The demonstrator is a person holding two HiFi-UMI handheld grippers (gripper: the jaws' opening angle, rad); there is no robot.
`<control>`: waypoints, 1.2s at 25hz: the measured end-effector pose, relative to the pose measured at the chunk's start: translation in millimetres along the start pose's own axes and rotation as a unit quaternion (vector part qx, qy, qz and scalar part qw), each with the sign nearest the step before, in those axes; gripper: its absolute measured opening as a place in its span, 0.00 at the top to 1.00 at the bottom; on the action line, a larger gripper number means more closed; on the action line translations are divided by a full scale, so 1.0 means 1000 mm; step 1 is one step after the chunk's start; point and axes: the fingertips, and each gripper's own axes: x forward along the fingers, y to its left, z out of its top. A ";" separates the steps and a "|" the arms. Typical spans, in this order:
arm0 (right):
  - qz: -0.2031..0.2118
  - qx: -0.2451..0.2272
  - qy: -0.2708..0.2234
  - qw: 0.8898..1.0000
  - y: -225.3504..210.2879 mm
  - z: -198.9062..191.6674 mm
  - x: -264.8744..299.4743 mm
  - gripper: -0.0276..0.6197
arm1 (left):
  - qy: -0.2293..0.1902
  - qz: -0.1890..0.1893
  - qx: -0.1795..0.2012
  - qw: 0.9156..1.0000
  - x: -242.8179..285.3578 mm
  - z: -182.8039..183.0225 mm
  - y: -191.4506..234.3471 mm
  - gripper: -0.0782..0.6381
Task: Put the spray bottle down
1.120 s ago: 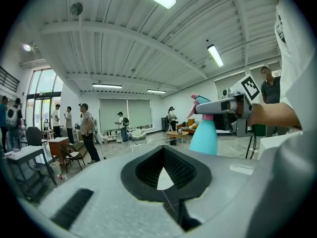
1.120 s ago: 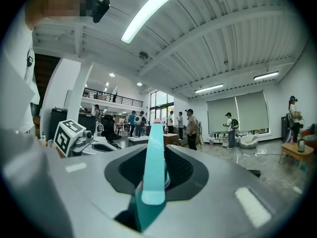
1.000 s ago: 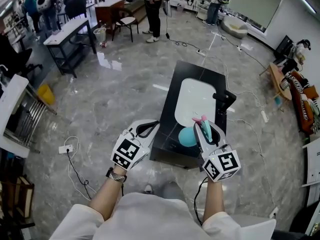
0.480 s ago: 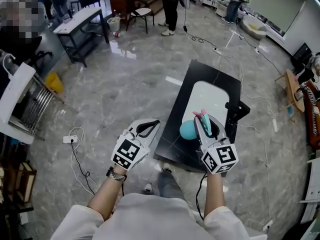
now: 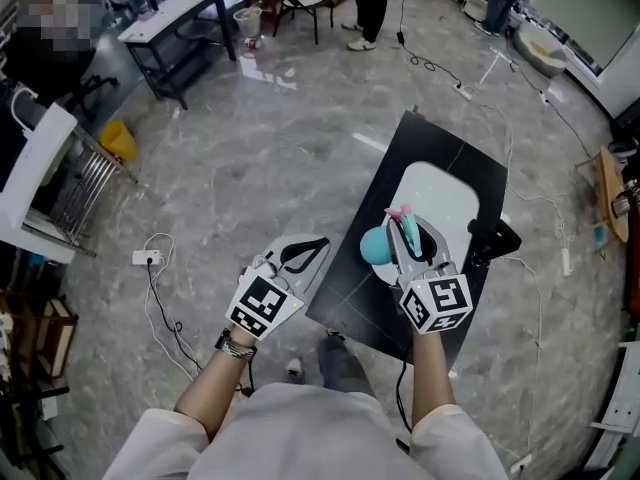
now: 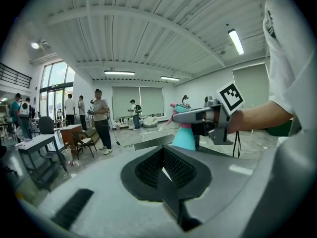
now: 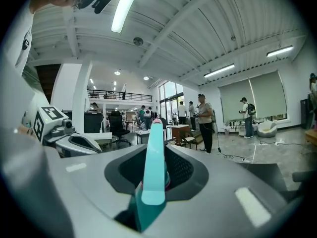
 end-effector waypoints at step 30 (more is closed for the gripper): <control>0.016 -0.025 0.070 0.997 -0.089 -0.134 0.145 0.80 | 0.061 0.075 -0.084 0.992 0.067 -0.076 0.092 0.88</control>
